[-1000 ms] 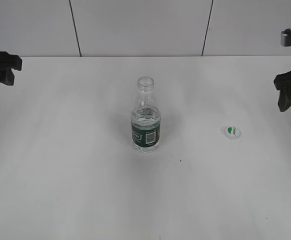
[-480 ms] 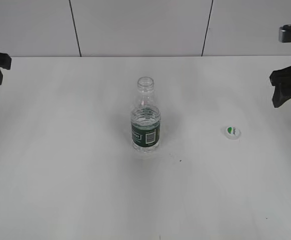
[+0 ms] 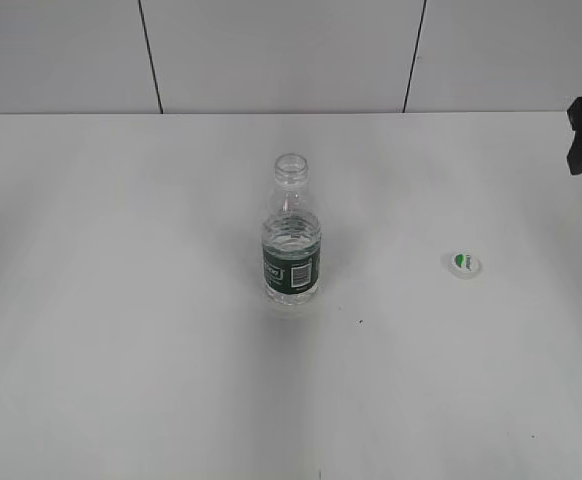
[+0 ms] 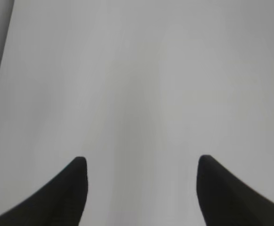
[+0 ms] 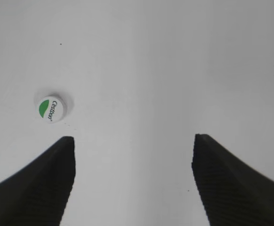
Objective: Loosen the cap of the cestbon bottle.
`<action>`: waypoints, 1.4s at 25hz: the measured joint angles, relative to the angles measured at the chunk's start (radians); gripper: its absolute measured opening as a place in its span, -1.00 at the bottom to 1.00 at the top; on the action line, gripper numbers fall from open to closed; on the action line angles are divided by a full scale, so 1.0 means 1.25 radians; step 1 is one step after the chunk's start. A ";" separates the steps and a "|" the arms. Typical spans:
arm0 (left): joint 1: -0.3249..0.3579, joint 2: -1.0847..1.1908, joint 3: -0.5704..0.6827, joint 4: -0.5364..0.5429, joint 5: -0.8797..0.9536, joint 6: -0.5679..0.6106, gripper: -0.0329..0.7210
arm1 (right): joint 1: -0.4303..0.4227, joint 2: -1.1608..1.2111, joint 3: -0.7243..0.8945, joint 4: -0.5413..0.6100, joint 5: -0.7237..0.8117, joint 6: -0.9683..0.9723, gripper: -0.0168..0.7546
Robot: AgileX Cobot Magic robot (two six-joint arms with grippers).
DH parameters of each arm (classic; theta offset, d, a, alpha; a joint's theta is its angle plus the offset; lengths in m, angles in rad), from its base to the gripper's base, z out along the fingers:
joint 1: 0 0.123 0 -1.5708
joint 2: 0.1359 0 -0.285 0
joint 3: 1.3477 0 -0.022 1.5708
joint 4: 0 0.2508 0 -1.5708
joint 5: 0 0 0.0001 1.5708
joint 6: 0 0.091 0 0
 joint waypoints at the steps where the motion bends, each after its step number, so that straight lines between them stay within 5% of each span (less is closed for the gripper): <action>1: 0.000 -0.025 0.000 0.000 0.020 0.000 0.26 | 0.000 -0.007 0.000 0.000 0.002 -0.001 0.57; 24: -0.005 -0.776 0.261 -0.095 0.147 0.091 0.23 | 0.000 -0.172 0.001 -0.003 0.020 -0.004 0.57; 35: -0.005 -0.956 0.378 -0.107 0.127 0.151 0.23 | 0.000 -0.182 0.003 -0.003 0.038 -0.006 0.57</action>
